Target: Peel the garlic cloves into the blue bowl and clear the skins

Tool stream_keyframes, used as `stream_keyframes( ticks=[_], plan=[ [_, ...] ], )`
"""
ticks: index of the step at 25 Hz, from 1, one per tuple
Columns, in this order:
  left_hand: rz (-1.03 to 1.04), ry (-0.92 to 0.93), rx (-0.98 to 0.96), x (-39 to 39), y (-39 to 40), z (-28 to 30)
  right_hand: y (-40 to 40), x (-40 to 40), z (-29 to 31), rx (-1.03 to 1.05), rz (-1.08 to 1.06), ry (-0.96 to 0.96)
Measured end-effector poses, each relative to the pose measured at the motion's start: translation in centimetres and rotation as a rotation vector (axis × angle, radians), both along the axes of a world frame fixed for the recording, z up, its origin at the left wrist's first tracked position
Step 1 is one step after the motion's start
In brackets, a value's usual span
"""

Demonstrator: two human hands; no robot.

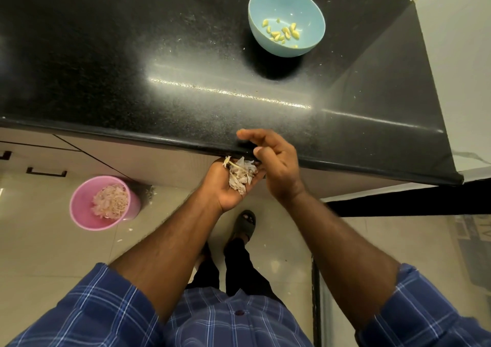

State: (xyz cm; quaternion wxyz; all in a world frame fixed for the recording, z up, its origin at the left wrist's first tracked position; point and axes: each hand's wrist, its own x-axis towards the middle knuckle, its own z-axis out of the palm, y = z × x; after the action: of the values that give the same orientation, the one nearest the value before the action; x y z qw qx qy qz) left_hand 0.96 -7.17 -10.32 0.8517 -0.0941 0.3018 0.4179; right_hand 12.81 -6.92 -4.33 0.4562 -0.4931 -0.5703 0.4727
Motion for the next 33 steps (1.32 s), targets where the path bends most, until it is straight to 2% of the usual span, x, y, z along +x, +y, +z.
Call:
stream_keyframes(
  ticks=[4,8,11,14,18,24,27,33],
  plan=[
    [-0.036,0.017,-0.046,-0.4,0.1,-0.1,-2.1,-0.8,0.1,-0.044,-0.038,0.151],
    [-0.071,0.104,-0.018,-0.9,-0.7,1.1,-3.5,0.4,-0.1,-0.199,-0.334,0.291],
    [-0.065,0.11,-0.028,-1.4,-1.4,1.6,-5.5,0.1,-1.7,-0.392,-0.549,0.383],
    [-0.012,0.129,-0.086,-1.7,-2.2,2.0,-5.8,-1.1,-3.0,-0.535,-0.681,0.53],
    [0.204,0.129,-0.139,-2.1,-4.3,2.6,-6.3,-3.5,-3.2,-0.608,-0.646,0.703],
    [0.608,0.164,-0.111,-3.9,-7.0,4.3,-7.2,-9.2,-0.9,-0.616,-0.49,0.875],
    [0.799,0.214,-0.112,-6.5,-8.6,5.1,-8.2,-12.7,-0.3,-0.685,-0.39,0.863],
    [1.013,0.284,-0.144,-13.2,-12.5,3.6,-11.0,-20.0,-1.6,-0.842,-0.241,0.795]
  ],
)
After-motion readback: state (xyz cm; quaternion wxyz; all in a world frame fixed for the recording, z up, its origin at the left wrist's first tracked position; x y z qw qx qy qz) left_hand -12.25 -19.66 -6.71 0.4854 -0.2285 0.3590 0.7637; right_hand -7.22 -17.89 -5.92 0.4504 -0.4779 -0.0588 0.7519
